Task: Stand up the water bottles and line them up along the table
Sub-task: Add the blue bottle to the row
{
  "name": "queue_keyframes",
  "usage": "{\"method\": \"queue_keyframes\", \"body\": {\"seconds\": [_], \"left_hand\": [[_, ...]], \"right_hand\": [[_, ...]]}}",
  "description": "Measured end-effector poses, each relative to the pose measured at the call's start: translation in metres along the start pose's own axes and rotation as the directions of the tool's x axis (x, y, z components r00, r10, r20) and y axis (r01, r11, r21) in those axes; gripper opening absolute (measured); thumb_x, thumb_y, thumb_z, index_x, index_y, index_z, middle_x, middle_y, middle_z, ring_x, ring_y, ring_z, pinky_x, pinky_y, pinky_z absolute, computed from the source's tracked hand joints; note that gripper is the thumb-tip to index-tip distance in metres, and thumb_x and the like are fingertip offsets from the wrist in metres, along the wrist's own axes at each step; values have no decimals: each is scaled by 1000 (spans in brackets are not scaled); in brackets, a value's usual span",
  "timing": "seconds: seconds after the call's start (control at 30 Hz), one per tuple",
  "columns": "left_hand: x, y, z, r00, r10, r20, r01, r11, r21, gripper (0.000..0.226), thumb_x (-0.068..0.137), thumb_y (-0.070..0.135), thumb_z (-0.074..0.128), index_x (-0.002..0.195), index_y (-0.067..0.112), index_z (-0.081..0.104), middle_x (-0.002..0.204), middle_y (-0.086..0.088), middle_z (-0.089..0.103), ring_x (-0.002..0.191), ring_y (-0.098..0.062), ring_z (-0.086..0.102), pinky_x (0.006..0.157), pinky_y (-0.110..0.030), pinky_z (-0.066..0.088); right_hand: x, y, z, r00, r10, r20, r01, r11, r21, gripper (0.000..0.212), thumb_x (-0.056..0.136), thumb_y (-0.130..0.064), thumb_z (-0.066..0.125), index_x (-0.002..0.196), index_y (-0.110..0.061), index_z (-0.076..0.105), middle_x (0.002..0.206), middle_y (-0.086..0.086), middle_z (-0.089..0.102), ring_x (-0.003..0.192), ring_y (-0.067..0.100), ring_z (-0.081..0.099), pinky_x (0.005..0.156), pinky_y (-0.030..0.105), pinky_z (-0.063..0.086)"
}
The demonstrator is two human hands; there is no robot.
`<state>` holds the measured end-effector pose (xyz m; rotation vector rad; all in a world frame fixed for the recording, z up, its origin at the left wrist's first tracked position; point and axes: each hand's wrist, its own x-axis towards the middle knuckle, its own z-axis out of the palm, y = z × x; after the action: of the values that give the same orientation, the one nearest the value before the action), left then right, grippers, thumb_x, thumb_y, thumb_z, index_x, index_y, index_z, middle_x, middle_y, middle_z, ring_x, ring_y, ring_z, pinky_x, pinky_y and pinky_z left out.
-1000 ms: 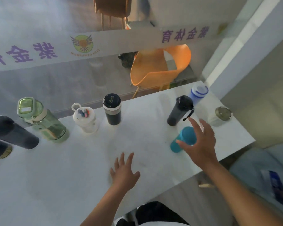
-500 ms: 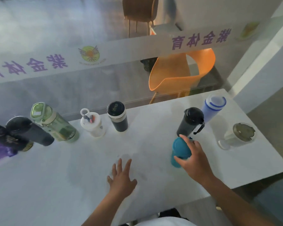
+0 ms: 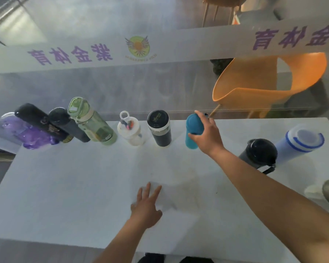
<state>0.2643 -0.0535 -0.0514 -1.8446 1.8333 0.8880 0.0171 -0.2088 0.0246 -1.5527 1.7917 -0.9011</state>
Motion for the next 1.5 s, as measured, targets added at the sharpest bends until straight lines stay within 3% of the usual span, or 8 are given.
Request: {"method": "queue_keyframes", "body": {"seconds": [1.03, 1.27, 1.37, 1.5], "left_hand": [[-3, -2, 2, 1000, 17, -19, -18, 999, -32, 81, 90, 32, 53, 152, 47, 4, 163, 10, -17, 151, -22, -12, 111, -54, 33], [-8, 12, 1, 999, -20, -29, 17, 994, -109, 80, 90, 32, 53, 152, 48, 5, 164, 7, -12, 151, -23, -11, 117, -59, 13], [-9, 23, 0, 999, 17, -51, -23, 994, -107, 80, 91, 34, 53, 152, 48, 4, 164, 6, -11, 151, -25, -10, 120, -57, 7], [-9, 46, -7, 994, 76, -73, -83, 992, -96, 81, 91, 35, 54, 152, 47, 2, 164, 6, -12, 151, -25, -8, 120, -54, 7]], "right_hand": [[10, 3, 13, 1000, -21, 21, 22, 998, -63, 84, 80, -17, 76, 146, -35, 29, 132, 10, 39, 121, 27, 47, 102, 39, 44], [-9, -9, -3, 998, -51, -27, 50, 998, -39, 102, 73, -31, 81, 147, -46, 13, 153, 7, 23, 137, 27, 32, 109, 39, 35], [-38, -25, -28, 987, -135, -89, 126, 986, -108, 90, 77, -42, 75, 147, -41, 18, 153, 6, 26, 135, 24, 32, 109, 38, 35], [-82, -32, -74, 938, -214, -271, 153, 961, -230, 65, 81, -48, 68, 138, -28, 45, 145, 5, 42, 130, 22, 39, 108, 42, 39]]}}
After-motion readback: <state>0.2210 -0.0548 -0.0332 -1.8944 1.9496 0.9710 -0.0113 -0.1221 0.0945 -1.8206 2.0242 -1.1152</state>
